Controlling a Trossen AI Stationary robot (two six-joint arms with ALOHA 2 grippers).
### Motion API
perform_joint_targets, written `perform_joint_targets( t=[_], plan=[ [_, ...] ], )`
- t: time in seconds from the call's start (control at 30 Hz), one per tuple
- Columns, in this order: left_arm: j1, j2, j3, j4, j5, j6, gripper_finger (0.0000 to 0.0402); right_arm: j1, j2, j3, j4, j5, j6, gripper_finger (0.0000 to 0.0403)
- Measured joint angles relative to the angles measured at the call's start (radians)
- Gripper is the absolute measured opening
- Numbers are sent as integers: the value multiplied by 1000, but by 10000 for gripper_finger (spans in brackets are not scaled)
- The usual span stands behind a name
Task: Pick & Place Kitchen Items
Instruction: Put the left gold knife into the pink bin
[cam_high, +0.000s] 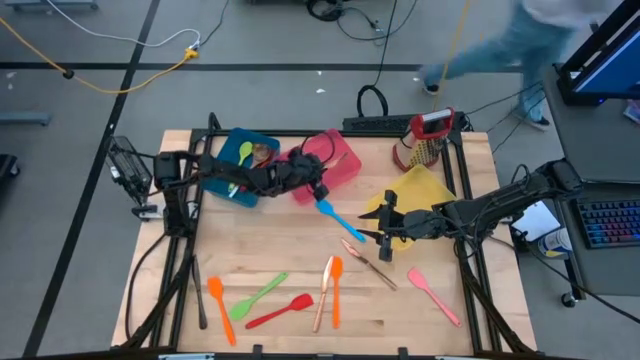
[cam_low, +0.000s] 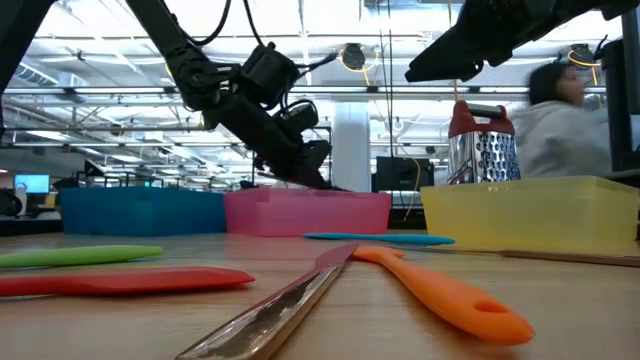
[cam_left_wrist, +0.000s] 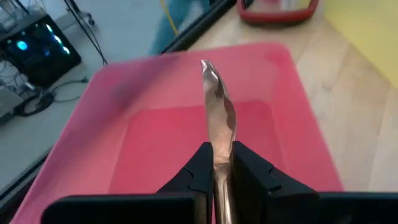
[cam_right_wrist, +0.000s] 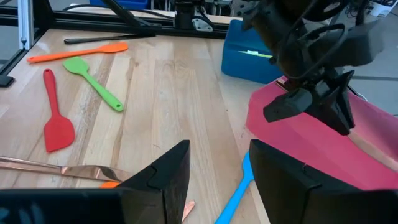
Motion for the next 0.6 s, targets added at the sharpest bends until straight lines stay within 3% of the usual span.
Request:
perform_joint_targets(
  t=[0.2, 0.47, 0.6],
  plan=[
    [11, 0, 0, -111, 18, -45, 57, 0, 0, 0, 0, 0, 0, 160],
    [20, 17, 0, -152, 75, -65, 39, 0, 0, 0, 1, 0, 0, 160],
    [29, 31, 2, -158, 78, -71, 58, 0, 0, 0, 3, 0, 0, 160]
  ],
)
